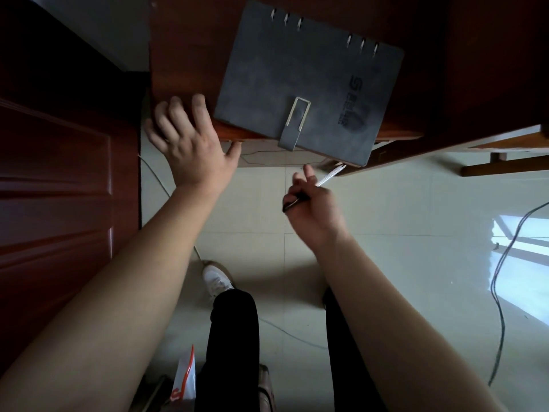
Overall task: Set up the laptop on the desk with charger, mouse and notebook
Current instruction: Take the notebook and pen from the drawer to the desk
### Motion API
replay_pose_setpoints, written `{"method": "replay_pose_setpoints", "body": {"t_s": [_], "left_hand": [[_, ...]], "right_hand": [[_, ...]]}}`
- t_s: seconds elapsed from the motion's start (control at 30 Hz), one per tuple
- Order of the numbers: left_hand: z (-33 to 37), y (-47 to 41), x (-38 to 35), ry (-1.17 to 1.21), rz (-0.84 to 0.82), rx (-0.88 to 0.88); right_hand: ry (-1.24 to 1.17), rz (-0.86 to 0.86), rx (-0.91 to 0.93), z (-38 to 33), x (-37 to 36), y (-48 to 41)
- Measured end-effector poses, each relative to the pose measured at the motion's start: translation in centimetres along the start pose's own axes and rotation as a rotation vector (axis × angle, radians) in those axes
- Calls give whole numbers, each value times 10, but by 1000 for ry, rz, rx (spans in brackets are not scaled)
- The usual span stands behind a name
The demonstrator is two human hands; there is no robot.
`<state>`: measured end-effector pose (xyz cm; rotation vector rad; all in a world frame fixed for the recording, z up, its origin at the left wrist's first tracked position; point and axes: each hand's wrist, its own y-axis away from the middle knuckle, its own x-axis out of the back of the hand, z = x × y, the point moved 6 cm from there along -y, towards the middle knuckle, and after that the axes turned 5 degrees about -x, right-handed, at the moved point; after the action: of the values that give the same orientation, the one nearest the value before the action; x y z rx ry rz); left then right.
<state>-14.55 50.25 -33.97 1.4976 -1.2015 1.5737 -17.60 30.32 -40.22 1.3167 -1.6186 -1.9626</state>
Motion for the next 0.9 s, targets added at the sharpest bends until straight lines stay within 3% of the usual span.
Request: {"method": "replay_pose_setpoints", "body": {"t_s": [0.17, 0.4, 0.7, 0.83, 0.9], "left_hand": [[-3, 0, 9, -24, -44, -5], [-24, 0, 38, 248, -43, -15], [-36, -17, 55, 776, -139, 430], [-11, -10, 70, 794, -187, 179], [2, 0, 65, 933, -333, 153]], "right_hand": [[-24, -182, 88, 0, -34, 23], [207, 36, 258, -37, -18, 42], [594, -37, 264, -68, 17, 83], [799, -166, 235, -79, 9, 95], [811, -229, 221, -80, 4, 98]]}}
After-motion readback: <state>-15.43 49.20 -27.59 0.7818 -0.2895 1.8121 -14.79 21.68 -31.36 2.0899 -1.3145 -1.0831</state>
